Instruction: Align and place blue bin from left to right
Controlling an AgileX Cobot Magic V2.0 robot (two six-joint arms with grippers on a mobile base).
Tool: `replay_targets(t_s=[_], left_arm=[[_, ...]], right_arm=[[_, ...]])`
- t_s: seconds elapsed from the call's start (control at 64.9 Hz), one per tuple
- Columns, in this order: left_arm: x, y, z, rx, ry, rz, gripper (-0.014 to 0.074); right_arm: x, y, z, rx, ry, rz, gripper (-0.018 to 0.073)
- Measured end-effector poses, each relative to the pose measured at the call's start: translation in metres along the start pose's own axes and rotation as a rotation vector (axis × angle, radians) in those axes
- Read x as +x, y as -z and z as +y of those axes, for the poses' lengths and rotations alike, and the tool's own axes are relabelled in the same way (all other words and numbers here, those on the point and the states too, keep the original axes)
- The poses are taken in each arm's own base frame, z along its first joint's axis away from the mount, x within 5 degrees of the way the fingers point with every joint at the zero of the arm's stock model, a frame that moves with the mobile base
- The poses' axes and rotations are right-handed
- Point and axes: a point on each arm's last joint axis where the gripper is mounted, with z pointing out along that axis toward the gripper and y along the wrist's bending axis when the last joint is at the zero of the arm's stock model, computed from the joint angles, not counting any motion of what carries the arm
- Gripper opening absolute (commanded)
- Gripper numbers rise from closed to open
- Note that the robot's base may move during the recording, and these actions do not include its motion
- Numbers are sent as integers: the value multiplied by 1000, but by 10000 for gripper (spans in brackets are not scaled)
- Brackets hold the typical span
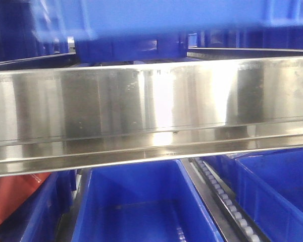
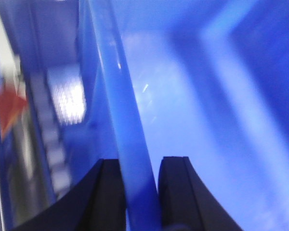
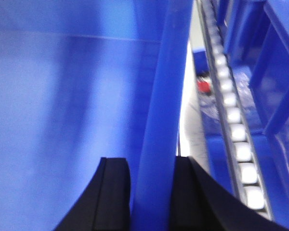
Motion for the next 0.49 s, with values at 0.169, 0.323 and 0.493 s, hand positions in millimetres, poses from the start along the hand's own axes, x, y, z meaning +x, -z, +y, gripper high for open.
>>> replay_targets(t_s=[0.169, 0.323, 0.493], left_arm=[[5, -21, 7, -48, -5, 53, -111], [8, -33, 13, -93, -16, 81, -111], [9, -36, 14, -98, -17, 87, 11]], right_arm=[[6, -36, -3, 0, 4, 49, -67], [11, -61, -4, -7, -3, 77, -54], [12, -70, -5, -11, 2, 81, 166]])
